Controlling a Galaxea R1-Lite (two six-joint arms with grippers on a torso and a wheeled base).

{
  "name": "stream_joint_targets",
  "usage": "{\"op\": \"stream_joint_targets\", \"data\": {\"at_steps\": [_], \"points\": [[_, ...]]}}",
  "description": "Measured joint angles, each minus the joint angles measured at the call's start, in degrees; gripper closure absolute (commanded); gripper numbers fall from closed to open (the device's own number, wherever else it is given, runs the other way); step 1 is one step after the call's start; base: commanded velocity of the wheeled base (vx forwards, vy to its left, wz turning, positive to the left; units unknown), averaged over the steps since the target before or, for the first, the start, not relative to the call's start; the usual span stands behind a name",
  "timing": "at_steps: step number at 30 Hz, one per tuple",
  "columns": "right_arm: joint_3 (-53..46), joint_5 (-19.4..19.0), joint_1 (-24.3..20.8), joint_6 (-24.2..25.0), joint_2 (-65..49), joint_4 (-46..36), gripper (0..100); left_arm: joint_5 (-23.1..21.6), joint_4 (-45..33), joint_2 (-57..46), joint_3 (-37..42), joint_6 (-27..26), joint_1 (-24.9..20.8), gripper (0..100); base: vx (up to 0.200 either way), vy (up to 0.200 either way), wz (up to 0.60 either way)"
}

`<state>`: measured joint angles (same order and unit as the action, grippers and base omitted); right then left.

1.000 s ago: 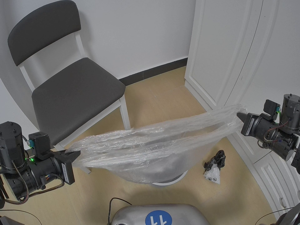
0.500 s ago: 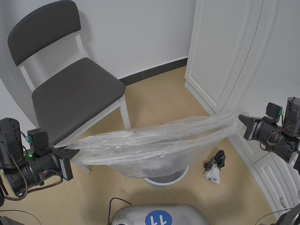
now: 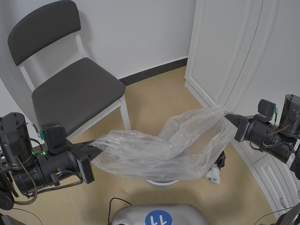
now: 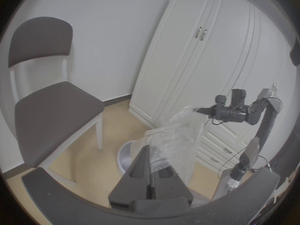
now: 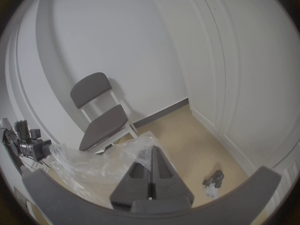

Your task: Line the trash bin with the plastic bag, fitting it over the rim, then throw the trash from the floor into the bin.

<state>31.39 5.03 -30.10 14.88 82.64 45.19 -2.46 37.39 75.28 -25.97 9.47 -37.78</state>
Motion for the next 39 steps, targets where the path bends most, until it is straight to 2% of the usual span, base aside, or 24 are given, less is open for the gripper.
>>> {"op": "stream_joint_targets", "data": {"at_steps": [7, 11, 17, 22, 25, 30, 39], "points": [[-1.5, -0.1, -3.8, 1.0, 1.1, 4.7, 100, -0.6, 4.7, 2.7, 1.0, 7.0, -6.8, 100, 0.0, 0.0, 0.0], [-2.3, -0.1, -6.1, 2.7, 2.5, 7.2, 100, -0.6, 7.5, 5.1, 1.0, 9.4, -8.1, 100, 0.0, 0.0, 0.0], [-3.1, 0.3, -9.1, 3.7, 7.3, 12.0, 100, -0.5, 15.8, 11.1, 1.0, 13.2, -8.9, 100, 0.0, 0.0, 0.0], [-3.8, 0.2, -9.9, 3.9, 12.0, 20.3, 100, -0.2, 25.1, 17.1, 1.1, 15.5, -8.4, 100, 0.0, 0.0, 0.0], [-4.2, 0.0, -9.3, 4.2, 15.2, 24.6, 100, -0.2, 27.9, 20.2, 1.1, 16.3, -7.2, 100, 0.0, 0.0, 0.0], [-4.3, -0.1, -8.1, 4.6, 20.0, 29.1, 100, -0.2, 29.3, 23.9, 0.9, 16.7, -4.8, 100, 0.0, 0.0, 0.0], [-3.6, -0.3, -6.8, 6.0, 24.5, 30.1, 100, -0.6, 29.5, 26.6, 0.6, 16.6, -1.6, 100, 0.0, 0.0, 0.0]]}}
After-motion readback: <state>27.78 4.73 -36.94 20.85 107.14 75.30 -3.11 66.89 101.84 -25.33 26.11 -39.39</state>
